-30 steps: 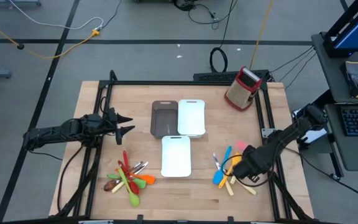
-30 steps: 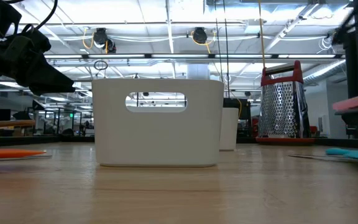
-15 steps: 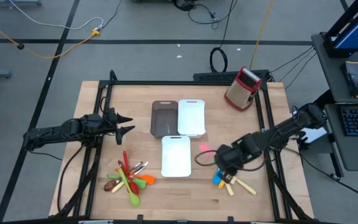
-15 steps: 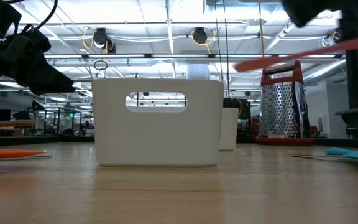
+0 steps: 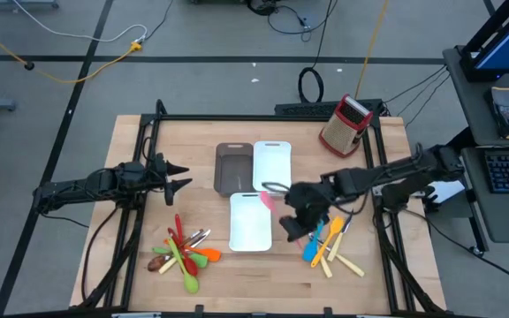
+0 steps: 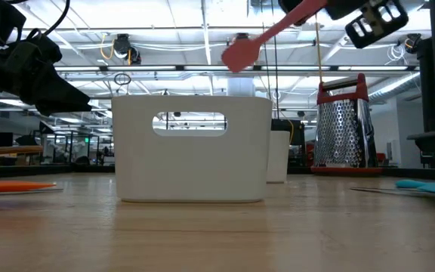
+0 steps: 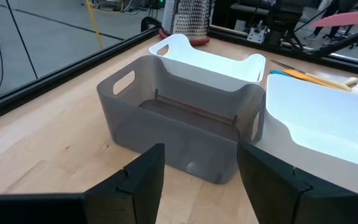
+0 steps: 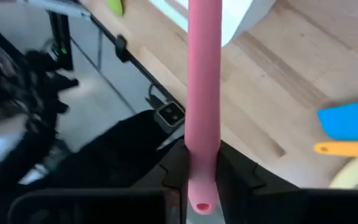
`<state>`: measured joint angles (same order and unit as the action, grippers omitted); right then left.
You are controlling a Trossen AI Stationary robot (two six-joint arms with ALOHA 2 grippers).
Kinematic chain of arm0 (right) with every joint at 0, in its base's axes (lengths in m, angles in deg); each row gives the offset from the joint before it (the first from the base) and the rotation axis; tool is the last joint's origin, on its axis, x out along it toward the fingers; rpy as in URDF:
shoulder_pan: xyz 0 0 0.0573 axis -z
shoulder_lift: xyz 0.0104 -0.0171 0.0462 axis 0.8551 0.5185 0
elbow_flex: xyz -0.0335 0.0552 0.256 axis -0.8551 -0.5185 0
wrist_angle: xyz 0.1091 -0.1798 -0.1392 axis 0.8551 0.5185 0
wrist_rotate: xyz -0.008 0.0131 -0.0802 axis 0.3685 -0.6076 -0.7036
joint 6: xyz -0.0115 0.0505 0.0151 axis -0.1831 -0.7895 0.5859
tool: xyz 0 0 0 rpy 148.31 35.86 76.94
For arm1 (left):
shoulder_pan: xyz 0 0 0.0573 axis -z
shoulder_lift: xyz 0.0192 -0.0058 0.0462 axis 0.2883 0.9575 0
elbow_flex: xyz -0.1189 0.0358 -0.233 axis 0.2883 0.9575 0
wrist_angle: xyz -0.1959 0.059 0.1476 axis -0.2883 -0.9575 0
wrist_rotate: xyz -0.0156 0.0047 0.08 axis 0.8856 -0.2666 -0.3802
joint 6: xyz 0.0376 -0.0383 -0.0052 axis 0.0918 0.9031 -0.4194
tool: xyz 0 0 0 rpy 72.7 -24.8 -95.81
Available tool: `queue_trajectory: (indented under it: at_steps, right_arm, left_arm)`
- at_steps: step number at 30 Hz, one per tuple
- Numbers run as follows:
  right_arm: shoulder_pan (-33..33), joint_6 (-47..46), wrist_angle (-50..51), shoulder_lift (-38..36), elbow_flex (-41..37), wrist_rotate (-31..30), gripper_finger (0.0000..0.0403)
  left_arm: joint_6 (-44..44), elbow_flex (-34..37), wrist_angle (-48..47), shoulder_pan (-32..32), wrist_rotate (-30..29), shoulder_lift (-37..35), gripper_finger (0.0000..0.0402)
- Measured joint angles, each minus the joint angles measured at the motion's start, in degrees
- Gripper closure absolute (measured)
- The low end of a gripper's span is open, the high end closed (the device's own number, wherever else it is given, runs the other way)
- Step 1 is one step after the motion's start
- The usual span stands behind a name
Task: Pick & Place Kitchen Items
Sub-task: Put the pink spatula into the top white bin
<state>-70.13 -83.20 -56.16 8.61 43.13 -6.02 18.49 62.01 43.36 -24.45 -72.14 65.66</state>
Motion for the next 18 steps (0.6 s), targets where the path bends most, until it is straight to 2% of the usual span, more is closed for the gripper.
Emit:
queue_trajectory:
  at_steps: [9,18]
  right_arm:
    - [12.45,-6.01,0.22,0.0,-0.02,10.45,0.0358]
    - [23.64,-7.04,0.22,0.0,-0.04,12.15,0.0353]
  left_arm:
    - [0.12,-0.01,-0.01,0.0,0.06,0.01,0.0194]
    - [-0.31,-0.01,-0.02,0.01,0.07,0.0,0.0195]
